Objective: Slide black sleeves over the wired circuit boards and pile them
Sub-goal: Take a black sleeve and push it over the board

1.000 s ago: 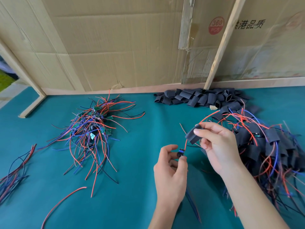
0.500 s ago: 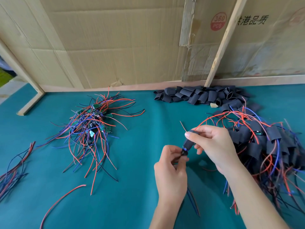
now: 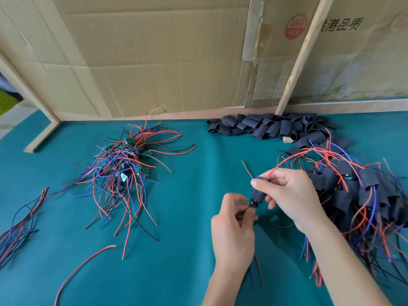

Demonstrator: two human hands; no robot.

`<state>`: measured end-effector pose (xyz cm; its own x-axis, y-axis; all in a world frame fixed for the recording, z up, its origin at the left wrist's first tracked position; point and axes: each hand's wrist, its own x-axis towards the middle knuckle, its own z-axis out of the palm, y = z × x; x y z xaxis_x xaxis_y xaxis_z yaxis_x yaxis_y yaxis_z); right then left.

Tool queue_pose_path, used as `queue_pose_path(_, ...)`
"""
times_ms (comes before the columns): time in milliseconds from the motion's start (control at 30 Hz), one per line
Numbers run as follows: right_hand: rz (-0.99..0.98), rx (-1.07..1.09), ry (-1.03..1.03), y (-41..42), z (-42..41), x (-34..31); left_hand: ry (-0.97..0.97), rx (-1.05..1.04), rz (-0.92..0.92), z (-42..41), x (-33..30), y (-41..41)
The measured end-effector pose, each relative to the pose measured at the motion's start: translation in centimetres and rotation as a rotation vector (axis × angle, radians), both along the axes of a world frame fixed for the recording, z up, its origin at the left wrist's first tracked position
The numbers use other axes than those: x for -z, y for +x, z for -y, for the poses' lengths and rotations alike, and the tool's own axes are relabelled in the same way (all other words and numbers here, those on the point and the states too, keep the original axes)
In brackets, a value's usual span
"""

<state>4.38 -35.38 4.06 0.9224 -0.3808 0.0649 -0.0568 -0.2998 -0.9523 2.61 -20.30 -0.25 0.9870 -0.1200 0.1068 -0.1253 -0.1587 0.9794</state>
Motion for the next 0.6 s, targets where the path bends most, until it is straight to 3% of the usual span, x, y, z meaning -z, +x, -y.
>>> queue_pose_path(267,-0.142,-0.208,0.095,-0.3,-2.3,0.1,-0.017,-0.108,0.018,-0.1,0.0,0.2)
queue_pose_path(400,-0.112,-0.259,0.187,-0.4,-2.5,0.0,-0.050,-0.100,0.006,-0.3,0.2,0.3)
queue_pose_path(600,0.033,-0.032,0.082,-0.5,-0.9,-1.5,-0.144,-0.017,0.067,-0.4,-0.1,0.0)
